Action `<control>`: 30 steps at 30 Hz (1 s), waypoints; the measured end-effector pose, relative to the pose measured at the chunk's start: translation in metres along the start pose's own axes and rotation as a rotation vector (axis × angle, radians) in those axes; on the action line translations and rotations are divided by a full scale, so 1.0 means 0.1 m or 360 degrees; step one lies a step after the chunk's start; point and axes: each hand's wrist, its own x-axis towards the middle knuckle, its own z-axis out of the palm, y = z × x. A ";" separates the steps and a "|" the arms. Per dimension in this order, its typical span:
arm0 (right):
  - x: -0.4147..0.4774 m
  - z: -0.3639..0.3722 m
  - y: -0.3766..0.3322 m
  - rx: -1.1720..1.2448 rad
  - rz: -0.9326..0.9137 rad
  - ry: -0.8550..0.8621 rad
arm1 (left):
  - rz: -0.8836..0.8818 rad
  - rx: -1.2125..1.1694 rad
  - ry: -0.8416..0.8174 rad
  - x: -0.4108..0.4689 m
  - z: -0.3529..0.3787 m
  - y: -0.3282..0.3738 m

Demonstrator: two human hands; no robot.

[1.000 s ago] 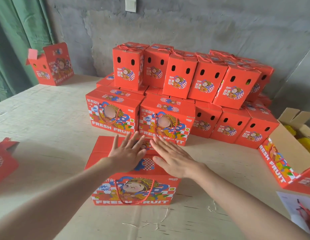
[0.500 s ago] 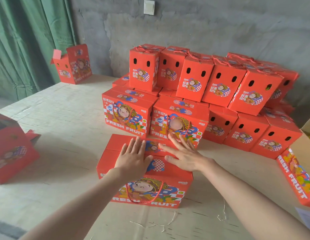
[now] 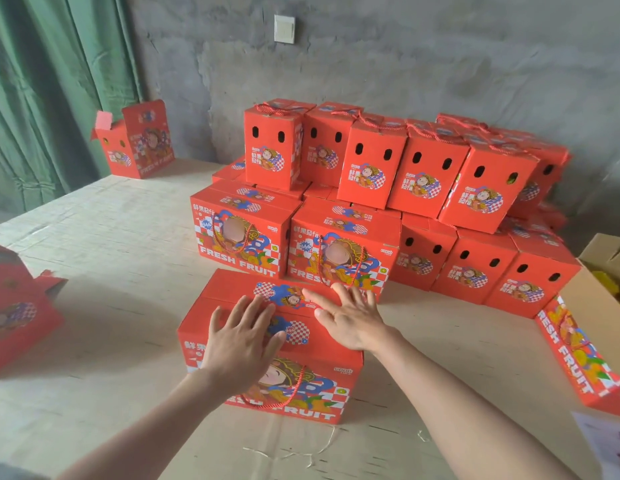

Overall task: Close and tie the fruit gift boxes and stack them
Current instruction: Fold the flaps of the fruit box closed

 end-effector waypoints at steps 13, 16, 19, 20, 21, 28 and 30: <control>-0.43 0.17 0.08 0.0428 0.0450 0.0394 | -0.0197 -0.0185 -0.0254 0.47 0.00 -0.30; -0.46 0.16 0.21 0.1083 0.0802 0.0172 | -0.1100 -0.1151 -0.0177 0.38 0.14 -0.06; -0.40 0.15 0.12 0.1847 0.0912 -0.0173 | -0.1656 -0.2398 -0.0317 0.27 0.25 0.31; -0.36 0.14 0.08 0.2102 0.0955 -0.0110 | -0.1764 -0.2588 -0.0303 0.27 0.26 0.38; -0.33 0.11 0.06 0.2296 0.1017 0.0019 | -0.1842 -0.2648 -0.0192 0.29 0.24 0.38; -0.15 -0.29 -0.05 0.2834 0.0760 0.0684 | -0.1727 -0.3166 0.0293 0.57 -0.43 0.31; -0.12 -0.59 -0.15 0.2585 0.0430 0.0679 | -0.1156 -0.3150 0.0352 0.63 -0.76 0.37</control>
